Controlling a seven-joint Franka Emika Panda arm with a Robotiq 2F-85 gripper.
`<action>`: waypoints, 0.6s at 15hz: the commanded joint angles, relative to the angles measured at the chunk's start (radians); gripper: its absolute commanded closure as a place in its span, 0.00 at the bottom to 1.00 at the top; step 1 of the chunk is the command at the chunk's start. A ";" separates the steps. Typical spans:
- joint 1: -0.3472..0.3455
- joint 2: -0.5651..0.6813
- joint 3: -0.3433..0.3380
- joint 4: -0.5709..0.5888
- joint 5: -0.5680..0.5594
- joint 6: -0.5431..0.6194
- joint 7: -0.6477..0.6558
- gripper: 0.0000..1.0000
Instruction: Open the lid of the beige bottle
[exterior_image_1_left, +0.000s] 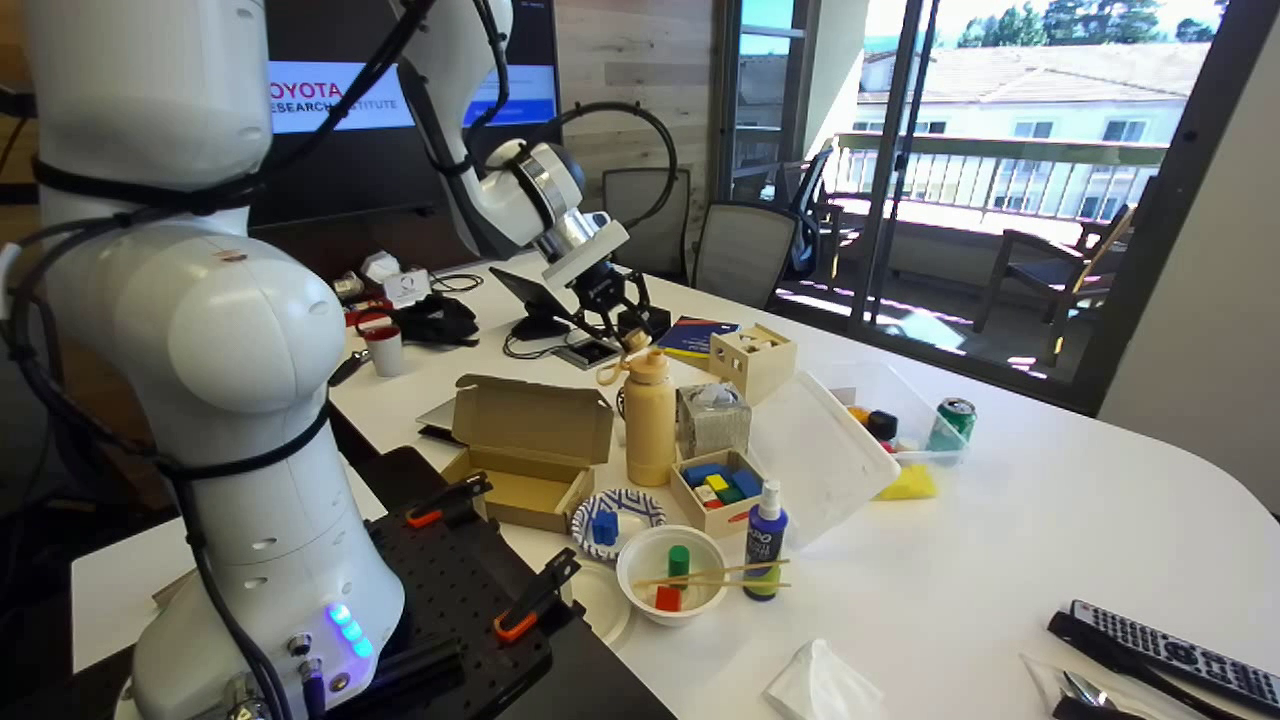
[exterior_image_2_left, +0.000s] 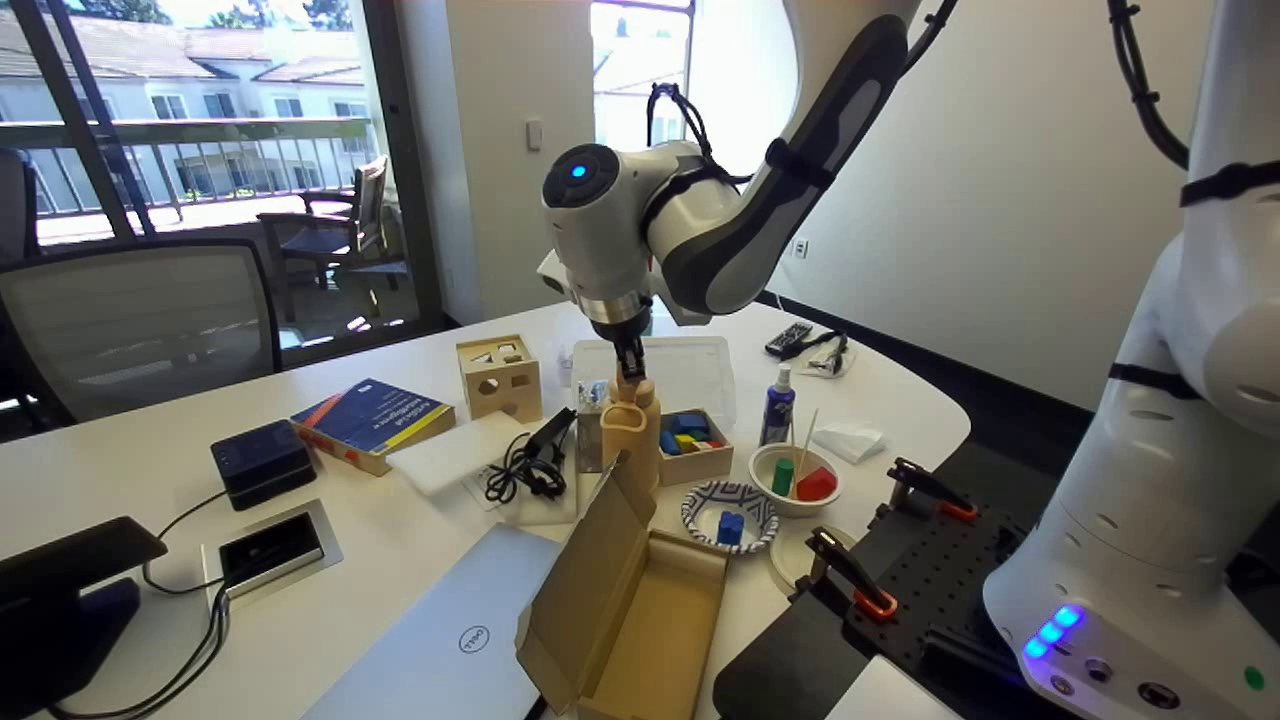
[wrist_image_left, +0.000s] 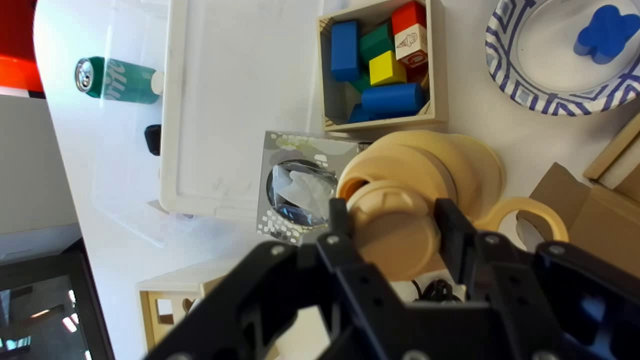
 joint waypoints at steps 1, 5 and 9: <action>0.011 0.004 0.007 -0.005 -0.054 -0.031 0.076 0.79; 0.016 0.006 0.015 -0.007 -0.095 -0.052 0.128 0.79; 0.034 0.009 0.027 -0.013 -0.151 -0.097 0.208 0.79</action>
